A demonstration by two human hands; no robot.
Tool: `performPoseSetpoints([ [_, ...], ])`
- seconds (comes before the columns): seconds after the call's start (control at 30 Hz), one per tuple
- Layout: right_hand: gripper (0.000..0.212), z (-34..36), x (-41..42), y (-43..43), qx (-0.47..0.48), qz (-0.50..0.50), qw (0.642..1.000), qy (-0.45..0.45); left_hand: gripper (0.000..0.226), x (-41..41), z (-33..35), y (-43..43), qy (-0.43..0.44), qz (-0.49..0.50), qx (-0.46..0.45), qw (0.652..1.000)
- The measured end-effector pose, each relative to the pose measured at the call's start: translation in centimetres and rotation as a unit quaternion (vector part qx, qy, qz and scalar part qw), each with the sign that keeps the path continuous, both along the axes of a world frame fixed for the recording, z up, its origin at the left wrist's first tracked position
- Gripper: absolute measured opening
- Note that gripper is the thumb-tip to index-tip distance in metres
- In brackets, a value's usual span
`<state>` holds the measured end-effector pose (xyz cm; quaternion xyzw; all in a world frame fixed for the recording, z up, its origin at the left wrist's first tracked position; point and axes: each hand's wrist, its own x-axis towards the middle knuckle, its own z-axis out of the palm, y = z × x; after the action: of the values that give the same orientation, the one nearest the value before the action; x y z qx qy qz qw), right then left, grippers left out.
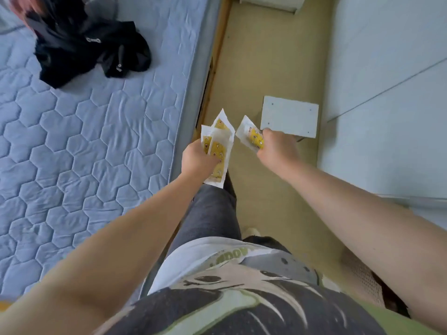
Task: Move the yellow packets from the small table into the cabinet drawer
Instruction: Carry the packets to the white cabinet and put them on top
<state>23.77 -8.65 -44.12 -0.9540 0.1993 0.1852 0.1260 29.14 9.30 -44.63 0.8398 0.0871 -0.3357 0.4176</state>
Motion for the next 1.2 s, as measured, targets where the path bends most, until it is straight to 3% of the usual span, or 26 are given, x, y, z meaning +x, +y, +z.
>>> performPoseSetpoints([
  [0.3,0.009,2.5,22.8,-6.4,-0.002,-0.074,0.997,-0.023,0.023,23.5,2.4,-7.5,-0.026,-0.041,0.008,0.999],
  [0.67,0.013,4.6,41.6,-18.4,-0.008,-0.095,0.992,-0.077,0.022,42.9,5.1,-19.8,-0.061,-0.067,-0.001,0.996],
  [1.2,0.013,4.2,71.3,-50.6,-0.013,-0.100,0.992,-0.081,0.017,74.6,4.4,-52.7,-0.055,-0.050,-0.017,0.997],
])
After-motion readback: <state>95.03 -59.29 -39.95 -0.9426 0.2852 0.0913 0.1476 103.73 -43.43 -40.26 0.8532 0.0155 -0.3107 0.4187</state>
